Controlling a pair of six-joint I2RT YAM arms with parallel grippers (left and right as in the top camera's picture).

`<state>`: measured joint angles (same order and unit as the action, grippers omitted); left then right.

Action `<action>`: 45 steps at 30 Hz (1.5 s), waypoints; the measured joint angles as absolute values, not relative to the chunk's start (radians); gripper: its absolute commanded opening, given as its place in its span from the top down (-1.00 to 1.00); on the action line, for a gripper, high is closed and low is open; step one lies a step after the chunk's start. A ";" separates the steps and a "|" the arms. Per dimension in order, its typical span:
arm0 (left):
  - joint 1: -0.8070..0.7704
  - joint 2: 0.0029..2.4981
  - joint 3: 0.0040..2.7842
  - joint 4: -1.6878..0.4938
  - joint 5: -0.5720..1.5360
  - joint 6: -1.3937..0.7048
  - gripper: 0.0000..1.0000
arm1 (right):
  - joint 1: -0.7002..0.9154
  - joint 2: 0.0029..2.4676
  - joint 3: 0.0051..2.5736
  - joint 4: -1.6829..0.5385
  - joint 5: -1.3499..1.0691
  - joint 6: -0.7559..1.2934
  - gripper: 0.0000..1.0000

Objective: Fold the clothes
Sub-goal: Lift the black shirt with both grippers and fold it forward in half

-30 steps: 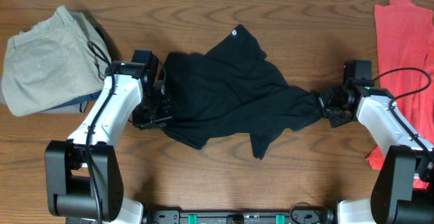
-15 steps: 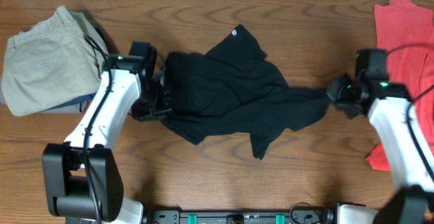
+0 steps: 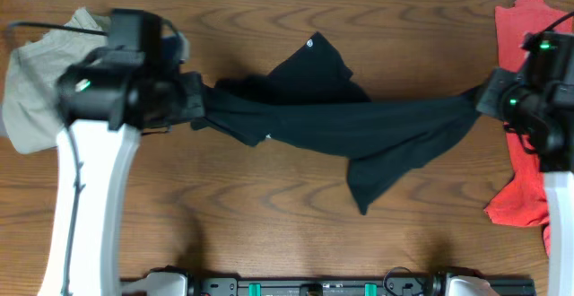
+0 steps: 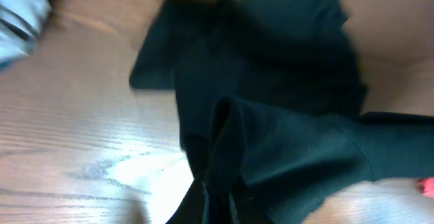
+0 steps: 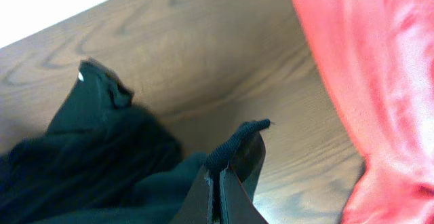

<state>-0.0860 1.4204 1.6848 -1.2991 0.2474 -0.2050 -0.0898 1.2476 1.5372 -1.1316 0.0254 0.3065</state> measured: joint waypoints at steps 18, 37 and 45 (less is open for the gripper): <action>-0.020 1.193 1.785 -1.124 0.253 -0.236 0.88 | -0.090 1.251 1.831 -1.201 0.131 0.154 0.98; -0.016 1.726 1.792 -0.203 0.279 -0.365 0.88 | -0.151 1.677 1.851 -0.576 0.119 0.322 0.98; -0.007 1.687 1.925 -0.490 0.341 -0.316 0.87 | -0.207 1.655 1.938 -0.791 0.105 0.314 0.98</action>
<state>-0.0074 1.6871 1.9251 -0.4896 0.3408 -0.3157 -0.2066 1.6554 1.9381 -0.7914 0.1055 0.3138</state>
